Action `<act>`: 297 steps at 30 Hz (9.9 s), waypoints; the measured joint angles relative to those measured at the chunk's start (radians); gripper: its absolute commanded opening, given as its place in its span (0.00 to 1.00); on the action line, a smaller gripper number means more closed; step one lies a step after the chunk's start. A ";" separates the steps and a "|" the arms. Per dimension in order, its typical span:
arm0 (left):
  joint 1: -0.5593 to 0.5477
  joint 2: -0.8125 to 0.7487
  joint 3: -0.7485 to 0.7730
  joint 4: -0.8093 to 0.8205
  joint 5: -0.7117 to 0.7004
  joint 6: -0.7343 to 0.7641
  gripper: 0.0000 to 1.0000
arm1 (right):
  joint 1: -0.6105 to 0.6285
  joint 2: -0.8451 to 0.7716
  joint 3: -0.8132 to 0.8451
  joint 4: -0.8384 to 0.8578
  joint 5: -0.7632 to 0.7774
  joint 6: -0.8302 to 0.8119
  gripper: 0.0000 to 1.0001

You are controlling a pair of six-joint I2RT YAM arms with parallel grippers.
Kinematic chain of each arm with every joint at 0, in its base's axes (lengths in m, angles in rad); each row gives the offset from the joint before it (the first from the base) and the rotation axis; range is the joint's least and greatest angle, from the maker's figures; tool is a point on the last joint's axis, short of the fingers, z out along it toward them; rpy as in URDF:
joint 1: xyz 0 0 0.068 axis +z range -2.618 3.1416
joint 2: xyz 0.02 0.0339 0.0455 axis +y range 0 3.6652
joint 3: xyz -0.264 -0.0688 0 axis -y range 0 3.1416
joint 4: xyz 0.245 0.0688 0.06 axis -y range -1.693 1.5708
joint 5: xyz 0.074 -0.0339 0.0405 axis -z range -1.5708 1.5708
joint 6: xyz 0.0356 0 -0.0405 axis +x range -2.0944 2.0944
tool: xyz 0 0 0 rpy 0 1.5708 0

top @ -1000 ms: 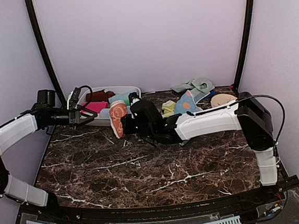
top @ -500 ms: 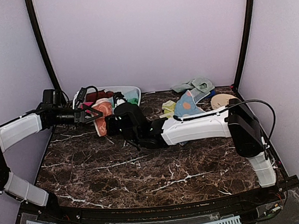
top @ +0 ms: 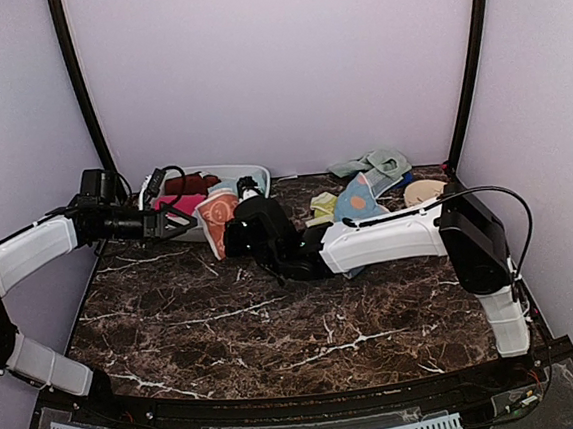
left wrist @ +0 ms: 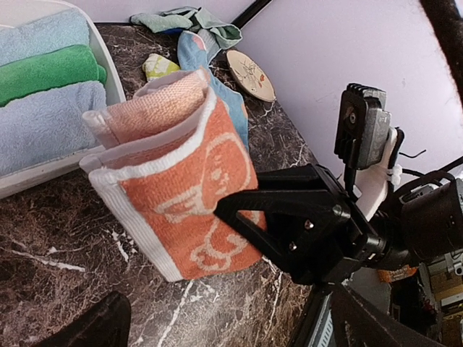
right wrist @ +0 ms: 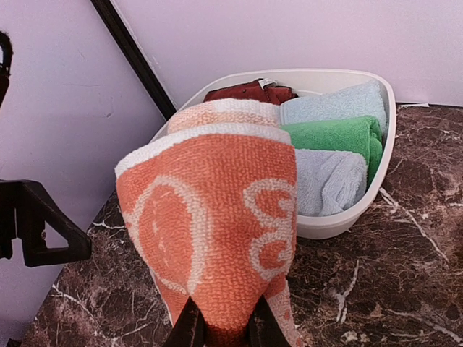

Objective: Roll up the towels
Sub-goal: Pass from the right arm to the left, then place the towel in the storage box, then pick up the towel from the towel pile, then pass from the right arm to the left

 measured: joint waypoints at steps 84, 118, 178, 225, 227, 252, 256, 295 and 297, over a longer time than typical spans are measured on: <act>0.038 0.254 0.227 -0.017 0.245 -0.064 0.00 | -0.072 0.046 -0.035 0.428 -0.657 0.046 0.62; -0.027 0.967 1.141 -0.133 -0.993 1.255 0.00 | -0.251 -0.524 -0.642 0.309 -0.552 -0.122 0.63; 0.017 0.856 1.266 -0.359 -0.934 1.427 0.99 | -0.312 -0.628 -0.709 0.131 -0.459 -0.065 0.66; -0.053 0.138 0.489 -0.431 -0.547 0.679 0.99 | -0.399 -0.463 -0.249 -0.567 -0.351 -0.102 0.00; -0.053 0.136 0.480 -0.411 -0.559 0.675 0.99 | -0.394 -0.486 -0.147 -0.581 -0.391 -0.118 0.00; -0.276 0.073 0.297 -0.470 -0.204 0.761 0.99 | -0.264 -0.371 -0.146 -0.179 -0.789 0.131 0.00; -0.318 0.073 0.279 -0.378 -0.273 0.708 0.94 | -0.256 -0.350 -0.189 -0.053 -0.773 0.237 0.00; -0.351 0.138 0.429 -0.294 -0.647 0.628 0.00 | -0.295 -0.402 -0.302 -0.106 -0.574 0.184 1.00; -0.343 0.120 0.441 -0.333 -0.651 0.639 0.00 | -0.356 -0.483 -0.332 -0.179 -0.481 0.128 1.00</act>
